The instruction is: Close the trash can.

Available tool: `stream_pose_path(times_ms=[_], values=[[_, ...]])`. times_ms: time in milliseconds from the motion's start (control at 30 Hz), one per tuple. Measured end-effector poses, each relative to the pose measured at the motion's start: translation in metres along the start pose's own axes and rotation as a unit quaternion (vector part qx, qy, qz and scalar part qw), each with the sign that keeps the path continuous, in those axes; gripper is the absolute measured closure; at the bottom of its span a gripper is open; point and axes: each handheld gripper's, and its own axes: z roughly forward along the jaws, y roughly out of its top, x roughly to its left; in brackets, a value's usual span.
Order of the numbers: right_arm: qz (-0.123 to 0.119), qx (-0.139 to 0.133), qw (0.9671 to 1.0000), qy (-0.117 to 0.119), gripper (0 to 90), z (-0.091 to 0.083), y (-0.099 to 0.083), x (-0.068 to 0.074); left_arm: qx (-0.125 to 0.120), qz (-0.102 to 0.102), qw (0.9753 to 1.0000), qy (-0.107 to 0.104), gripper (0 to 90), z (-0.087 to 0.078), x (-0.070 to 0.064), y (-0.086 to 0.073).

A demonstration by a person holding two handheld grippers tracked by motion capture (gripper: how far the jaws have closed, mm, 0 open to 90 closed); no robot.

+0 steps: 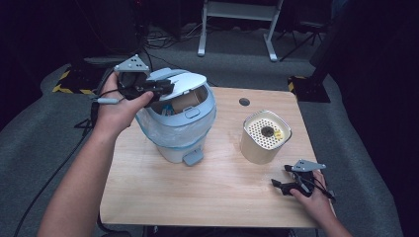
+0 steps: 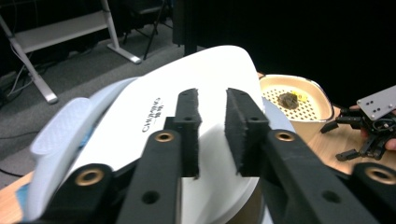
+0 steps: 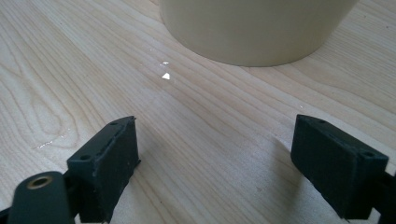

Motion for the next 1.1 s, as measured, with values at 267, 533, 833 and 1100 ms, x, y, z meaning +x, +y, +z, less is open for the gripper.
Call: stream_pose_path(times_ms=[267,533,833,1100], values=[[0.000,0.000,1.0000,0.000,14.7,0.000,0.000,0.000,0.033,0.005,0.9994,-0.012,87.3,0.018,-0.008,-0.002],[0.000,0.000,1.0000,0.000,14.7,0.000,0.000,0.000,0.086,0.030,0.9958,0.003,89.6,0.038,-0.016,-0.003],[0.000,0.000,1.0000,0.000,14.7,0.000,0.000,0.000,0.095,0.030,0.9950,0.013,90.0,0.041,-0.018,-0.001],[0.000,0.000,1.0000,0.000,14.8,0.000,0.000,0.000,0.092,0.029,0.9952,0.020,90.0,0.043,-0.019,-0.002]])
